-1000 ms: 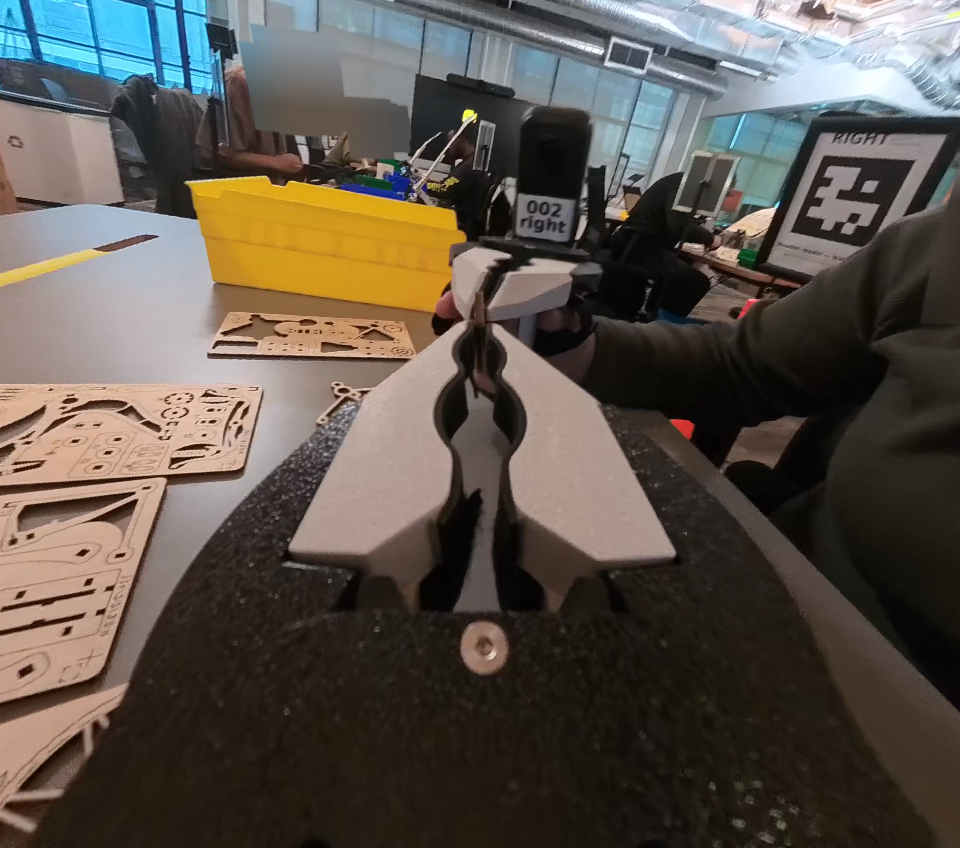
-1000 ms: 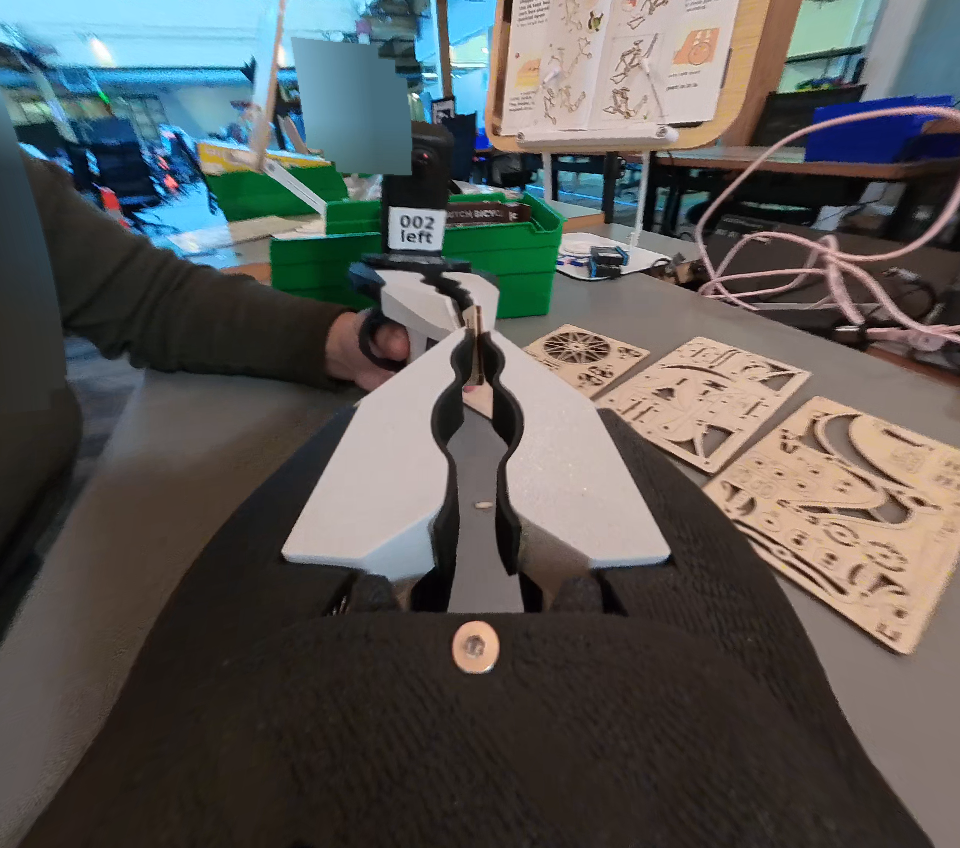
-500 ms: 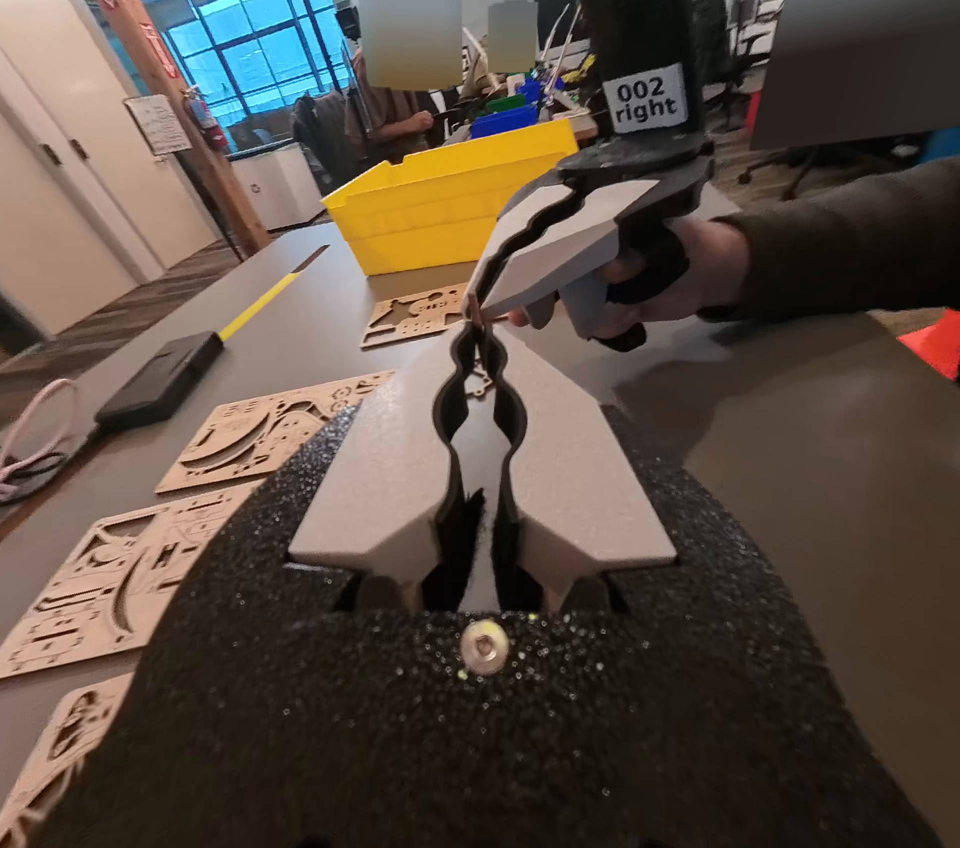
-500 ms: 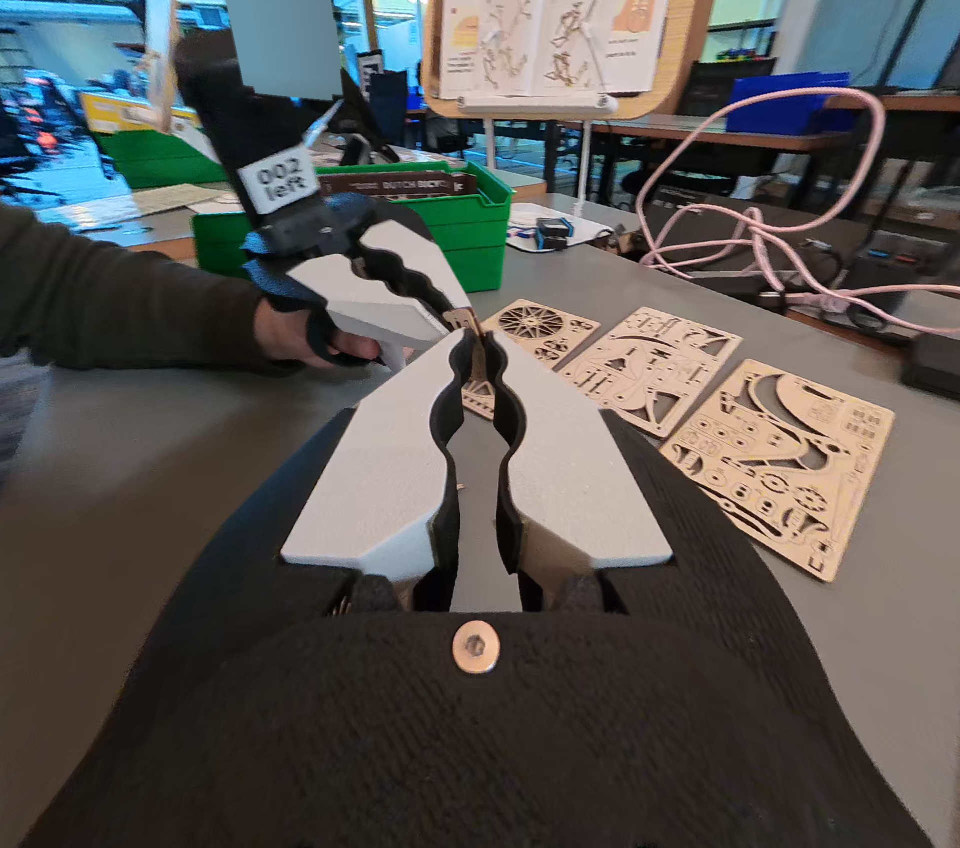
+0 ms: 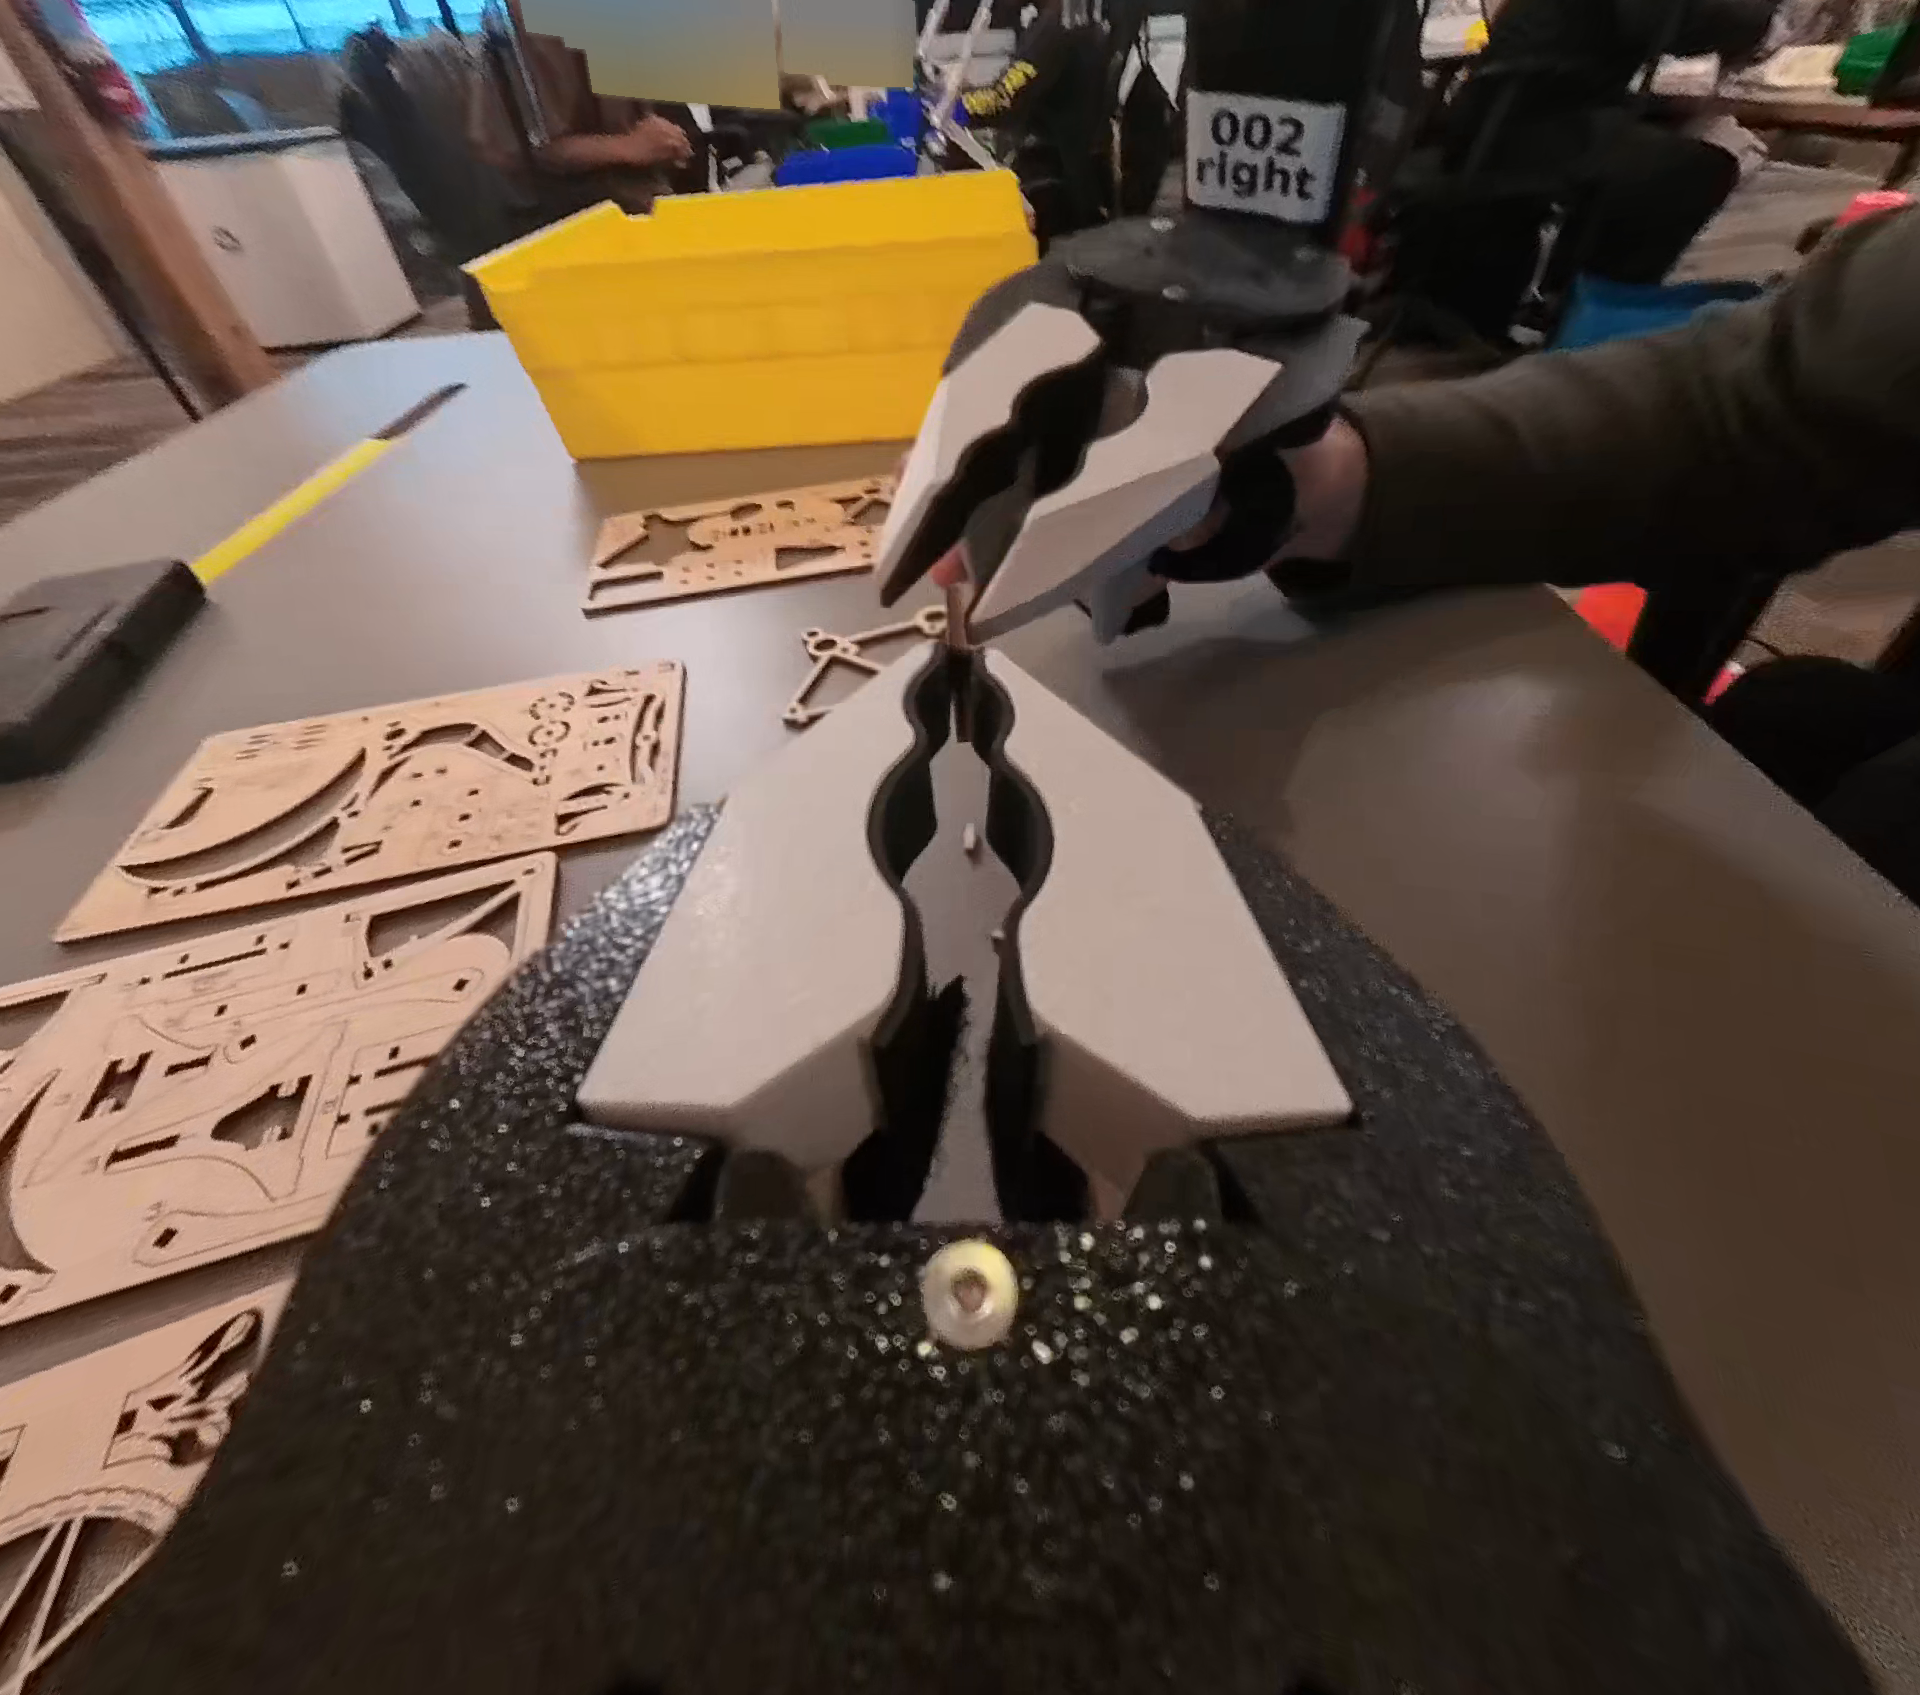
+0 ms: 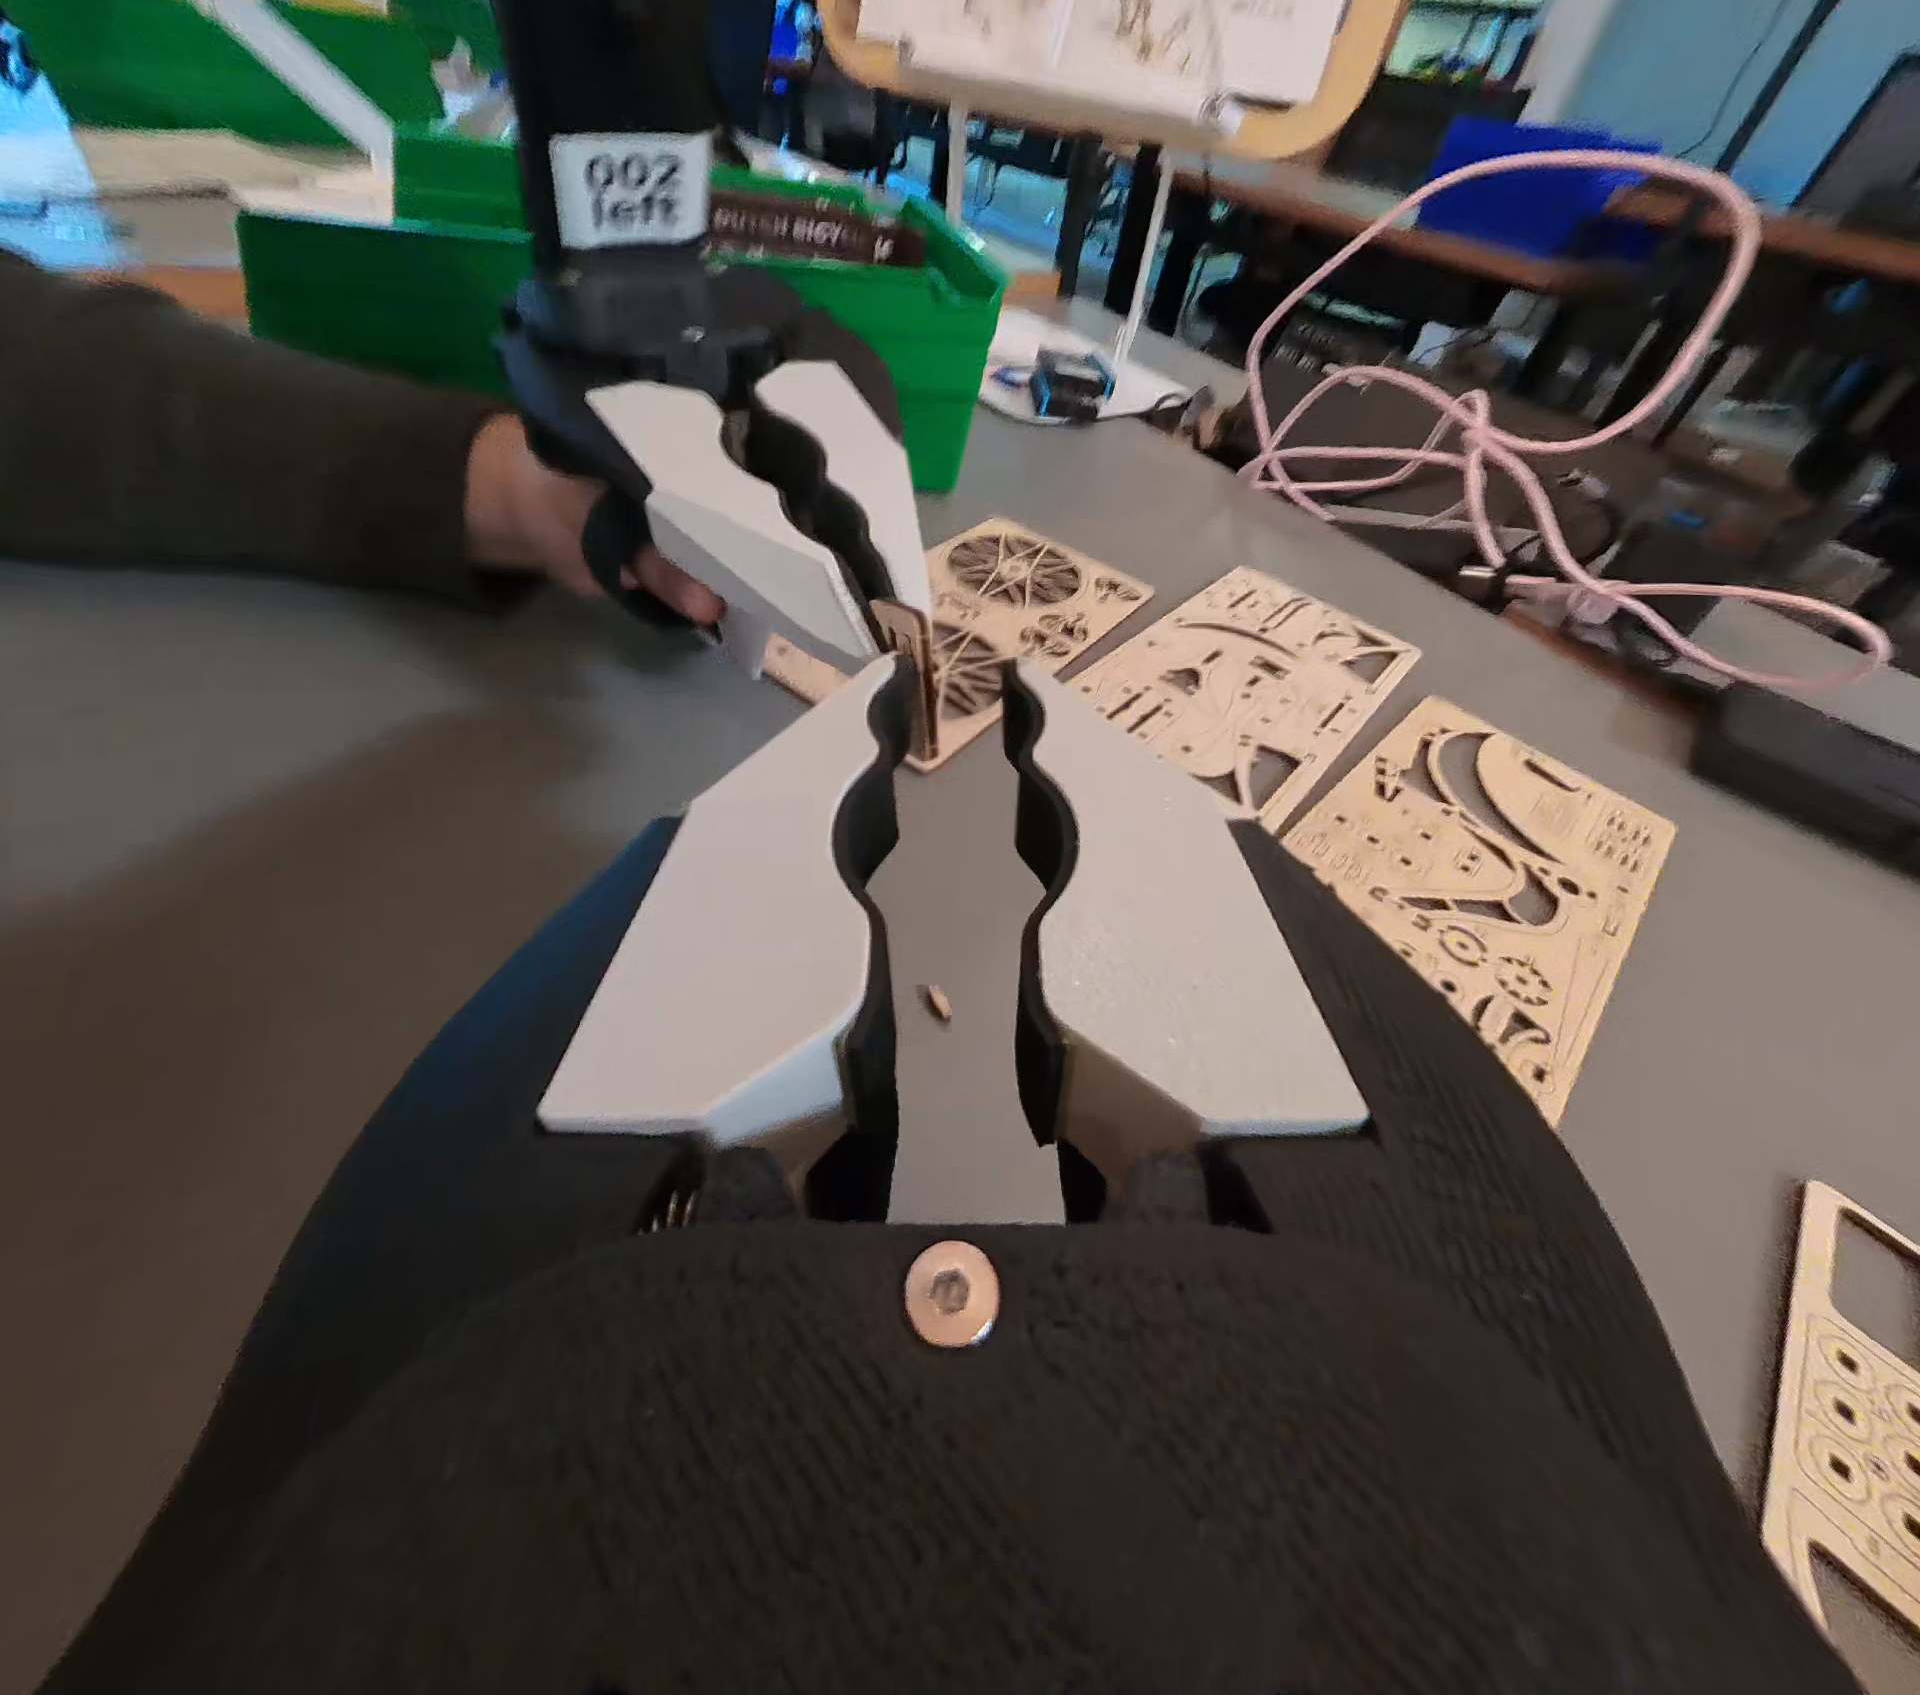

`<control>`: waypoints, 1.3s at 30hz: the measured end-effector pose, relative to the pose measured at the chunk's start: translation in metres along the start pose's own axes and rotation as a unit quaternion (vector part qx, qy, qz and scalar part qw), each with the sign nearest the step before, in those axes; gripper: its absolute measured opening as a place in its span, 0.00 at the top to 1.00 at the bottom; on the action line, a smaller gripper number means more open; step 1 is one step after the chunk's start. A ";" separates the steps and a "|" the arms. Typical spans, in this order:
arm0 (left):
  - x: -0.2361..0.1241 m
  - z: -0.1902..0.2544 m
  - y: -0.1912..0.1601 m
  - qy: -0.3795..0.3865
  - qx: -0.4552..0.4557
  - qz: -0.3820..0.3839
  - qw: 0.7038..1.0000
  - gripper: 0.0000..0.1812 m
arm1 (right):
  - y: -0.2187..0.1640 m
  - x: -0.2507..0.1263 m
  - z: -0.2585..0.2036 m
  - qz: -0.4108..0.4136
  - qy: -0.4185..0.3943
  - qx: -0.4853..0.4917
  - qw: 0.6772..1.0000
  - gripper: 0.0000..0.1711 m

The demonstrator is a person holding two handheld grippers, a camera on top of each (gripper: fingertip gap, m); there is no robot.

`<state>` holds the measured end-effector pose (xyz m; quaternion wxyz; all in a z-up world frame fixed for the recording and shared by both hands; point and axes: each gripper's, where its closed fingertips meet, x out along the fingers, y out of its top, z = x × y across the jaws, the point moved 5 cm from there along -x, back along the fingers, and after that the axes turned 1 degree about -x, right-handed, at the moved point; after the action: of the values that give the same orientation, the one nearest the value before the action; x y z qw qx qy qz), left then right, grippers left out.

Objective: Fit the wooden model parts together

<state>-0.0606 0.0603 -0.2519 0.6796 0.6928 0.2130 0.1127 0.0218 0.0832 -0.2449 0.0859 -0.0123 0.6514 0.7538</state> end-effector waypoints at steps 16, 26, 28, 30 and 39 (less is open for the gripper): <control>-0.003 0.005 0.003 0.014 0.031 -0.025 0.999 0.99 | 0.004 0.002 -0.008 0.009 0.014 0.017 1.000 0.99; -0.002 -0.004 0.000 0.047 -0.011 -0.008 0.999 0.99 | 0.000 0.005 -0.001 0.023 -0.027 -0.001 0.999 0.99; -0.001 -0.004 0.000 0.044 -0.022 -0.008 0.999 0.99 | -0.001 0.005 0.000 0.023 -0.019 0.006 1.000 0.98; -0.001 -0.005 -0.001 0.041 -0.026 -0.008 0.999 0.99 | -0.001 0.005 0.000 0.022 -0.019 0.008 1.000 0.98; -0.002 -0.004 0.000 0.031 -0.035 -0.003 0.999 1.00 | -0.001 0.004 0.000 0.022 -0.005 0.015 1.000 0.99</control>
<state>-0.0639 0.0632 -0.2514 0.6970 0.6640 0.2316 0.1399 0.0181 0.0839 -0.2460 0.0725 0.0072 0.6625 0.7455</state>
